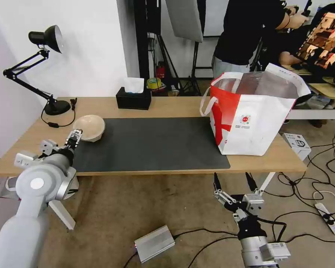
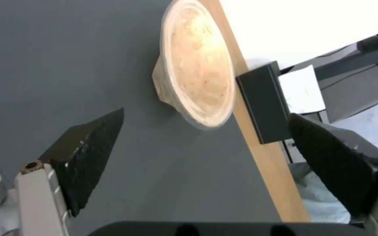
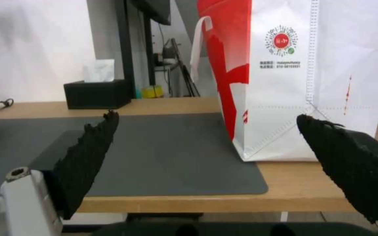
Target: Pick up the trash from the table and place it into the takeout bag.
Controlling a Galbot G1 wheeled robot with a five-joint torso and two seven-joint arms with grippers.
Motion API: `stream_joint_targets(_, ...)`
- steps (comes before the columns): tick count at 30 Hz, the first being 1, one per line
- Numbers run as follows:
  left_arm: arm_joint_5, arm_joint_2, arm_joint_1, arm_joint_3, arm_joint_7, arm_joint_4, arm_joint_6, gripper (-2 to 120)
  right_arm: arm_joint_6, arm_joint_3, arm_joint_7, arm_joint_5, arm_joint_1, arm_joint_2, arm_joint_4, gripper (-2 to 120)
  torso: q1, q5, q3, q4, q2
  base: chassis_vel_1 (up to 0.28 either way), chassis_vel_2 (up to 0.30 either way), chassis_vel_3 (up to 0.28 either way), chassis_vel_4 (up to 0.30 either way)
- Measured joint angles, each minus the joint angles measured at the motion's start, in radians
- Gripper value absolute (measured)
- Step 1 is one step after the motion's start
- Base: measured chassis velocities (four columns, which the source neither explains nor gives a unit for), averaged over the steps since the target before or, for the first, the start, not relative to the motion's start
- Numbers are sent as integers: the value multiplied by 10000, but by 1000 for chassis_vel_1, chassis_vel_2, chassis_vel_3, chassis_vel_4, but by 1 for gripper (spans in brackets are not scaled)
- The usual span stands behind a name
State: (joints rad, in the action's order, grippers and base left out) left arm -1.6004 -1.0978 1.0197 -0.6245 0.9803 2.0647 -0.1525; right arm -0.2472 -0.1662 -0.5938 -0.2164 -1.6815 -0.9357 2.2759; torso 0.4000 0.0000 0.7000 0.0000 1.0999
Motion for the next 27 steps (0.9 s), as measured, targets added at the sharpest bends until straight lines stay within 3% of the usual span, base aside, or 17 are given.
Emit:
stream_joint_targets(13,-115,21,-527,227,143,-457,17,100,0,0,0,0,0,0,0,100,-1,0,0,0,0,0,0,0,0)
stream_joint_targets(27,-97,7,-1688,832,248,-1520,29,100,0,0,0,0,0,0,0,100,-1,1,0,-1,2,0,0,0,0)
